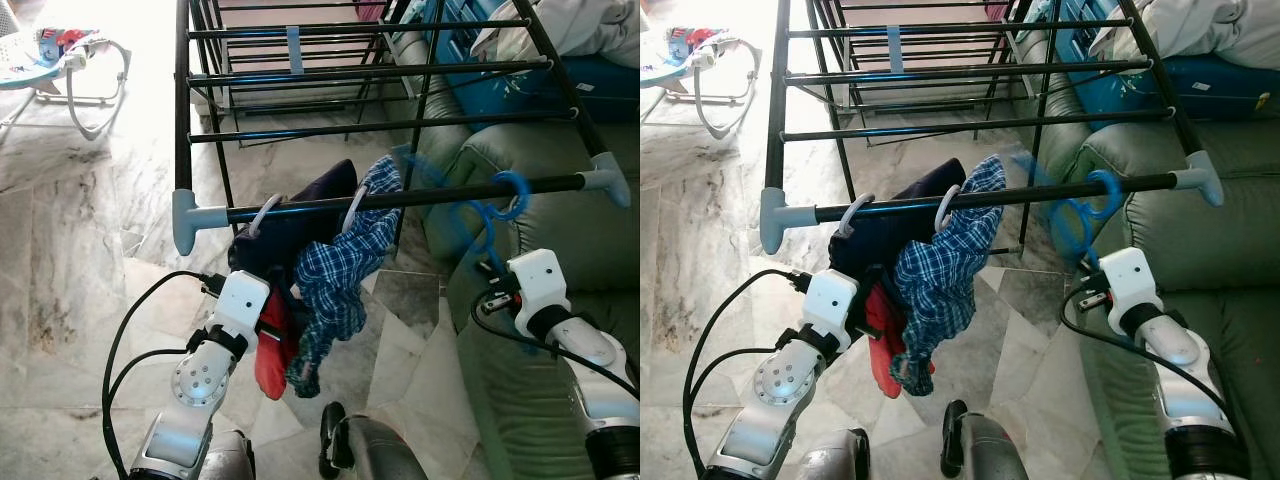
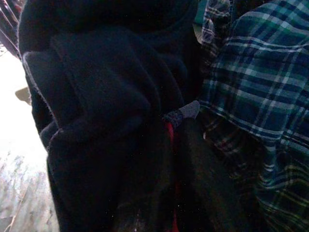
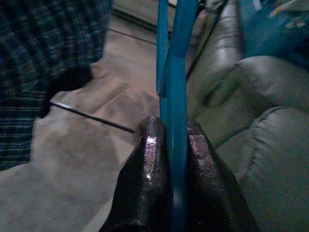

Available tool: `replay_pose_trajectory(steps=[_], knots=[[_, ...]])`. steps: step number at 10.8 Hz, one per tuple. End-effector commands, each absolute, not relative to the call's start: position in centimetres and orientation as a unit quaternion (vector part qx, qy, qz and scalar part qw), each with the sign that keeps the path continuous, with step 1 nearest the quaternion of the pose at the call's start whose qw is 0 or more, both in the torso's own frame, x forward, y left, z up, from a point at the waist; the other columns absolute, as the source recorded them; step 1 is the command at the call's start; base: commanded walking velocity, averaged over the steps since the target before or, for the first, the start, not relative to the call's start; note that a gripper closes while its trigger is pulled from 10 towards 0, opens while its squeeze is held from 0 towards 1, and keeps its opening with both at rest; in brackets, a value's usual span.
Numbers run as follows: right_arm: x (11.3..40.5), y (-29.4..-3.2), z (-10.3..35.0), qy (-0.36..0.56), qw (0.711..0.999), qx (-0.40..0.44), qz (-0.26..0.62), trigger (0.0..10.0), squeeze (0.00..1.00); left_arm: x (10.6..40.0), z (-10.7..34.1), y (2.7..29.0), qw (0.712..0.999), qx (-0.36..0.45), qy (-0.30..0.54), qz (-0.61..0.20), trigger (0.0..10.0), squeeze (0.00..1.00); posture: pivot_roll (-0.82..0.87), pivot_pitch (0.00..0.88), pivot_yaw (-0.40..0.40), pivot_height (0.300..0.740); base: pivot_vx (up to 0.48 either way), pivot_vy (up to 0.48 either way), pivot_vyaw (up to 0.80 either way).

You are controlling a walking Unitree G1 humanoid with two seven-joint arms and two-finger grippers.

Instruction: Hang hanger

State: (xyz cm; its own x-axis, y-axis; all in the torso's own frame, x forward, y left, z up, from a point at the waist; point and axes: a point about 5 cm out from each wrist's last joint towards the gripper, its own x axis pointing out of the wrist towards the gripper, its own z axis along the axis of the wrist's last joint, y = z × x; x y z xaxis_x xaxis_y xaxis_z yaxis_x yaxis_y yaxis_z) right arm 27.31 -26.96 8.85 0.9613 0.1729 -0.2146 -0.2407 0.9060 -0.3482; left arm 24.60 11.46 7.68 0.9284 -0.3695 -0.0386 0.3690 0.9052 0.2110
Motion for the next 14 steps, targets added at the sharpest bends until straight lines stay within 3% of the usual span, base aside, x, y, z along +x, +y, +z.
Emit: replay_pose_trajectory(steps=[1, 4, 9, 10, 11, 14], knots=[[27.2, -27.0, 9.6, 0.056, 0.976, -0.195, 0.074, 0.0, 0.0, 24.5, 7.7, 11.3, 0.975, 0.109, -0.001, -0.192, 10.0, 0.0, -0.05, 0.196, -0.049, 0.74, 0.0, 0.0, 0.0], [26.7, -25.6, 9.7, 0.021, 0.981, -0.188, 0.045, 0.0, 0.0, 24.5, 7.6, 11.2, 0.976, 0.108, 0.0, -0.191, 10.0, 0.0, -0.05, 0.184, -0.05, 0.74, 0.0, 0.0, 0.0], [24.8, -25.2, 8.9, 0.001, 0.988, -0.128, -0.081, 0.0, 0.0, 24.5, 7.6, 11.2, 0.977, 0.106, -0.003, -0.187, 10.0, 0.0, -0.05, 0.179, -0.055, 0.74, 0.0, 0.0, 0.0], [23.1, -24.7, 6.7, 0.041, 0.989, -0.113, -0.087, 3.0, 0.0, 24.5, 7.5, 11.3, 0.978, 0.112, -0.001, -0.174, 10.0, 0.0, -0.05, 0.176, -0.055, 0.74, 0.0, 0.0, 0.0], [21.2, -24.9, 4.7, 0.082, 0.986, -0.097, -0.107, 10.0, 0.0, 24.5, 7.2, 11.4, 0.979, 0.122, 0.005, -0.164, 10.0, 0.0, -0.04, 0.173, -0.056, 0.74, 0.0, 0.0, 0.0], [19.6, -24.6, 3.0, 0.114, 0.983, -0.107, -0.098, 10.0, 0.0, 24.6, 7.0, 11.2, 0.978, 0.133, 0.0, -0.161, 10.0, 0.0, -0.04, 0.155, -0.059, 0.74, 0.0, 0.0, 0.0]])
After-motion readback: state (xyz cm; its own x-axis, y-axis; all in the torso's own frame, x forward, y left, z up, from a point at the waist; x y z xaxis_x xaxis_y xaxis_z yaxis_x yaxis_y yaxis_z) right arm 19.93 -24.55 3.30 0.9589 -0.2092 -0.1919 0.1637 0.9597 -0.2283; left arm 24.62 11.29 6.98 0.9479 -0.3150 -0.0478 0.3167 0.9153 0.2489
